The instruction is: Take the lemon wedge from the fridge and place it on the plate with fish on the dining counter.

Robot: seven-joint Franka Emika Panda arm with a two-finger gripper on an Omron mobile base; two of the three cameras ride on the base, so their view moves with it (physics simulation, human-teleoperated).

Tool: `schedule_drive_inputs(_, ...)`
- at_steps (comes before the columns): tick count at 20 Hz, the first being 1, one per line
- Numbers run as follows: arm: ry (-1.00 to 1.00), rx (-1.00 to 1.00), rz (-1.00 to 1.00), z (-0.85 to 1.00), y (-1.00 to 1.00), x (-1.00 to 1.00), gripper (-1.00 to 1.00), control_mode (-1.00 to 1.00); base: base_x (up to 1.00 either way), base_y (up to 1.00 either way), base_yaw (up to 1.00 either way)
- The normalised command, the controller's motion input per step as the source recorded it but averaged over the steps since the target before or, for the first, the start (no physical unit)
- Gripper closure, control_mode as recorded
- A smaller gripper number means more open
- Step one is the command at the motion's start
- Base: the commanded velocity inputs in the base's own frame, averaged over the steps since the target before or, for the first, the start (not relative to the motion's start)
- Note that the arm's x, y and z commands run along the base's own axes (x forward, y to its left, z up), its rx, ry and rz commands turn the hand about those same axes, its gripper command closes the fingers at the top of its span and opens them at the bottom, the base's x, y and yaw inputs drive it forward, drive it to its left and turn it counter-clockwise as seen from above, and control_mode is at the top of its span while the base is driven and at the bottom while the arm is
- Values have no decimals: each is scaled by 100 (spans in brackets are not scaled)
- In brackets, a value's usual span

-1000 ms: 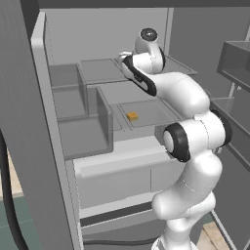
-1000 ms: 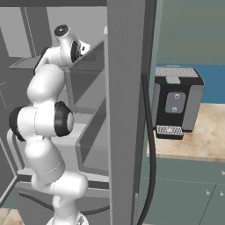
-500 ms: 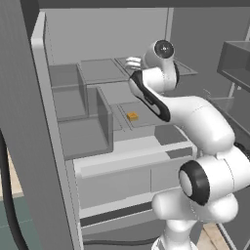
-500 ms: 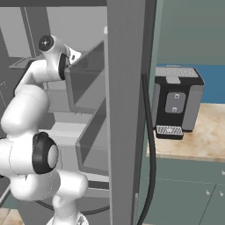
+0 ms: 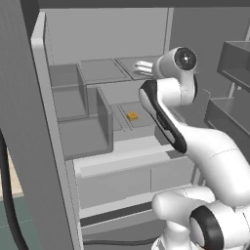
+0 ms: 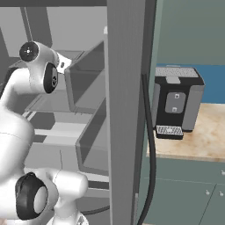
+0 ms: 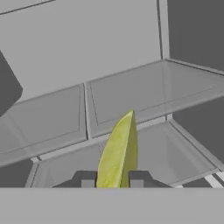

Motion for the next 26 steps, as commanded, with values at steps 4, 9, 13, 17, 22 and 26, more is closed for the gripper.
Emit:
schedule_drive_inputs(4,25,0,1,-3,0,-100,100,-100,0,0,0)
schedule_drive_inputs(9,27,0,2,-46,0,-100,100,-100,0,0,0)
schedule_drive_inputs(13,6,0,2,-17,0,-96,100,-100,0,0,0)
schedule_drive_inputs(17,-23,0,0,0,0,-33,100,-100,0,0,0)
schedule_drive_inputs(22,-5,2,0,-8,0,-29,100,-100,0,0,0)
schedule_drive_inputs(26,0,0,0,0,0,0,100,100,-100,-12,37)
